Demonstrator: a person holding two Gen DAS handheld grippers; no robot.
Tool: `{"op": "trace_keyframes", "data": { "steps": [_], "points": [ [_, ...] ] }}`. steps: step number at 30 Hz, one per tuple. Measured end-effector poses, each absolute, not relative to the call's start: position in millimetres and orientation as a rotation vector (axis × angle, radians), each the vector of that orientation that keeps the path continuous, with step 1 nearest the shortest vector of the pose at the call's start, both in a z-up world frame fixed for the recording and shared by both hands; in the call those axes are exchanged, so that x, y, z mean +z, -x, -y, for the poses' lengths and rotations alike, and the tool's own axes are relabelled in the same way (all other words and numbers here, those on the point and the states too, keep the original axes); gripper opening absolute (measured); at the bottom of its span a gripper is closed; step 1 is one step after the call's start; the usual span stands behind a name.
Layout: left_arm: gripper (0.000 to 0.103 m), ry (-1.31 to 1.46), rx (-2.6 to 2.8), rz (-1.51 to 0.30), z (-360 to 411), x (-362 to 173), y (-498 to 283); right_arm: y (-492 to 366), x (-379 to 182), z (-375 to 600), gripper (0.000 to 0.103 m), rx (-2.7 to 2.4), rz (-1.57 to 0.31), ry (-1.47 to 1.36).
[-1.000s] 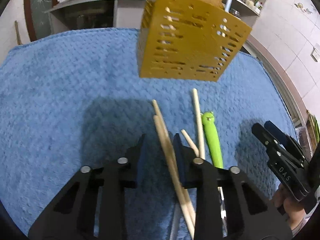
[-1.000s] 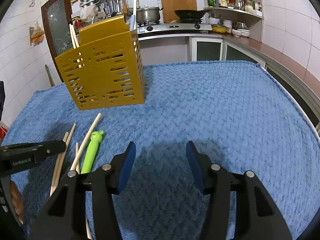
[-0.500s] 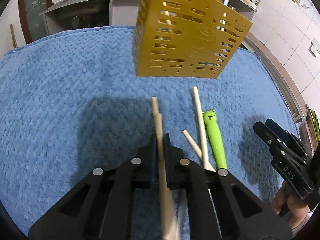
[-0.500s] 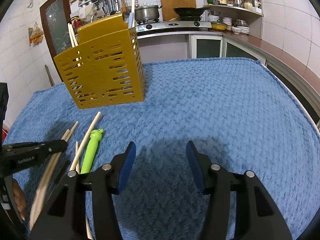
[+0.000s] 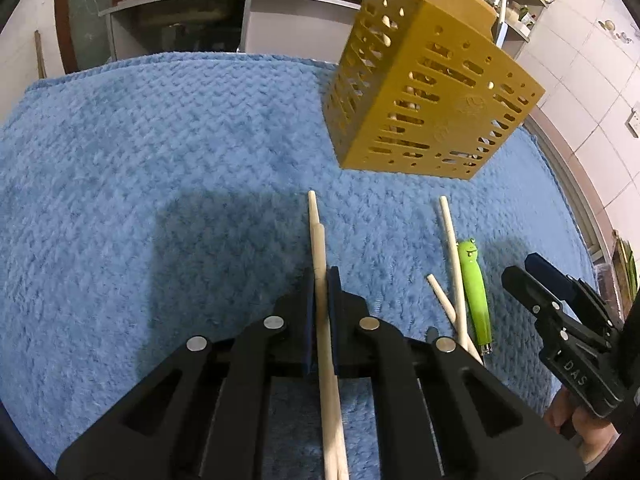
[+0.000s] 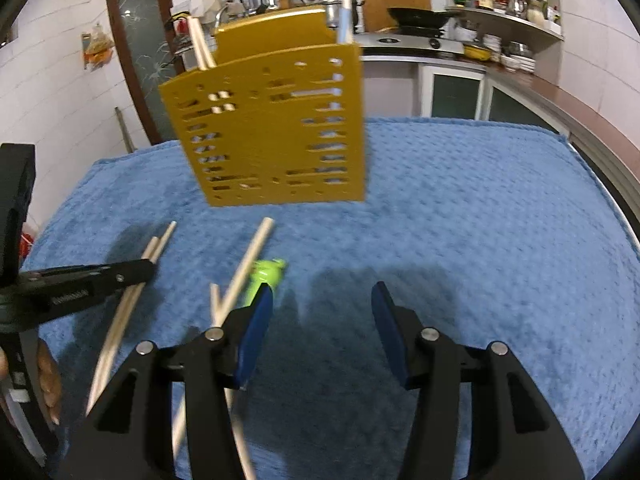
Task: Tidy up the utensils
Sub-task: 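Lower the left gripper onto two chopsticks while the right gripper lowers onto the green frog fork, then grasp the chopsticks with the left gripper while the right gripper grasps the green frog fork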
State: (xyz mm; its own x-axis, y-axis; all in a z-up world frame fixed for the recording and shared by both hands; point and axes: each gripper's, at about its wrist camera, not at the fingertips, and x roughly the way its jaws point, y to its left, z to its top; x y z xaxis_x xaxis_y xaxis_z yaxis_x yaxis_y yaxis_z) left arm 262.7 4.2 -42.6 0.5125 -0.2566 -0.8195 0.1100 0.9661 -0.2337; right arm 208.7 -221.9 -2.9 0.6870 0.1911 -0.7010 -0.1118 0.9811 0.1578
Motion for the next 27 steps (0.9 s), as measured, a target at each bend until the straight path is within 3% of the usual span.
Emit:
{"op": "trace_keyframes", "data": {
  "steps": [10, 12, 27],
  "points": [
    [0.006, 0.224, -0.224, -1.014, -27, -39, -265, -216, -14, 198, 0.03, 0.225, -0.874, -0.092],
    [0.006, 0.236, -0.22, -1.011, -33, -36, -264, -216, -14, 196, 0.015, 0.242, -0.873, -0.089],
    [0.007, 0.174, -0.237, -1.037, -16, -36, -263, -214, -9, 238, 0.015, 0.175, -0.88, -0.101]
  ]
}}
